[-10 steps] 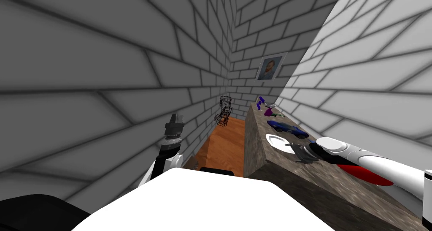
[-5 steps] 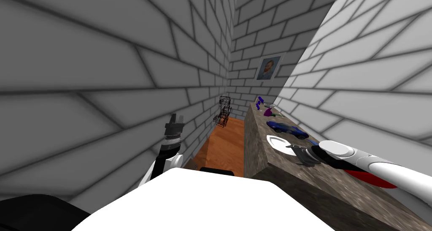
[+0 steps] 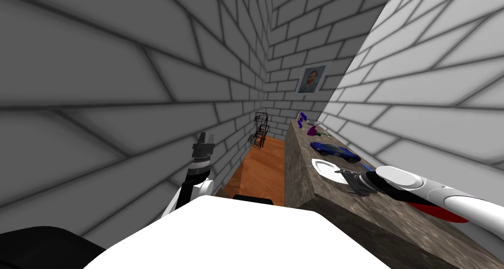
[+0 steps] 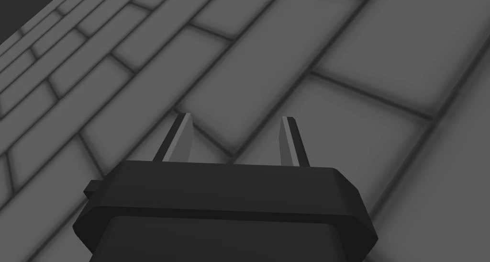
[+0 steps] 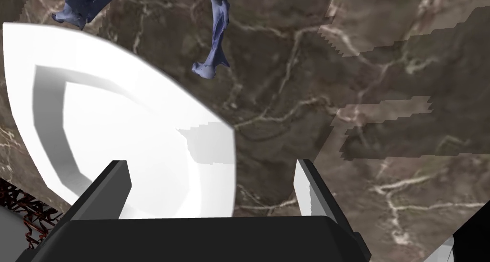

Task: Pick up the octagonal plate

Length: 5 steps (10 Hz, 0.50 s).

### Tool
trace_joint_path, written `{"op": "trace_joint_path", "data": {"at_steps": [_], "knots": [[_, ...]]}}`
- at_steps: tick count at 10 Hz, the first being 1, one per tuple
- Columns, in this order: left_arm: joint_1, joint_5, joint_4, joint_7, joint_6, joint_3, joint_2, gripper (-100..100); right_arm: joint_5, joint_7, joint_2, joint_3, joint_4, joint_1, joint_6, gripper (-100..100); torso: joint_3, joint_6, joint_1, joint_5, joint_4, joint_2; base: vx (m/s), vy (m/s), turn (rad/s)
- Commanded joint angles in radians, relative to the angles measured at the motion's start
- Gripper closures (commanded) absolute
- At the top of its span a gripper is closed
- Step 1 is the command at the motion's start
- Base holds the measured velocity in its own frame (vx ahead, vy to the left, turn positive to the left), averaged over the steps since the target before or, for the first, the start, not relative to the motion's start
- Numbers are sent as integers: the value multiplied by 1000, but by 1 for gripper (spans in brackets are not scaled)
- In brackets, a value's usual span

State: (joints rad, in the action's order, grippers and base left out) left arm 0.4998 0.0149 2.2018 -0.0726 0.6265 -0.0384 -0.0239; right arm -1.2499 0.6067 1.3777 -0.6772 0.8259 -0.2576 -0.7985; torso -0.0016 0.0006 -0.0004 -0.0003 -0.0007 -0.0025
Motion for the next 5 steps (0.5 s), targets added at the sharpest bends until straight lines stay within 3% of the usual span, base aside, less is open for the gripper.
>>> {"op": "trace_joint_path", "data": {"at_steps": [1, 2, 3, 4, 5], "knots": [[0, 0, 0, 0, 0, 0, 0, 0, -30, -14, 16, 50, 50, 50, 12, -100, 0, 0, 0, 0, 0, 0, 59, 11, -49], [0, 0, 0, 0, 0, 0, 0, 0, -30, -14, 16, 64, 55, 59, 12, -100, 0, 0, 0, 0, 0, 0, 44, 11, -25], [0, 0, 0, 0, 0, 0, 0, 0, -26, -13, 15, 52, 49, 50, 10, -100, 0, 0, 0, 0, 0, 1, 14, 4, -1], [0, 0, 0, 0, 0, 0, 0, 0, -27, -14, 16, 54, 51, 52, 11, 100, 1, 0, 0, 0, 0, 2, 0, 0, 0], [0, 0, 0, 0, 0, 0, 0, 0, -27, -14, 16, 54, 51, 52, 11, 100, 2, 0, 0, 0, 1, 3, -3, 2, -18]]}}
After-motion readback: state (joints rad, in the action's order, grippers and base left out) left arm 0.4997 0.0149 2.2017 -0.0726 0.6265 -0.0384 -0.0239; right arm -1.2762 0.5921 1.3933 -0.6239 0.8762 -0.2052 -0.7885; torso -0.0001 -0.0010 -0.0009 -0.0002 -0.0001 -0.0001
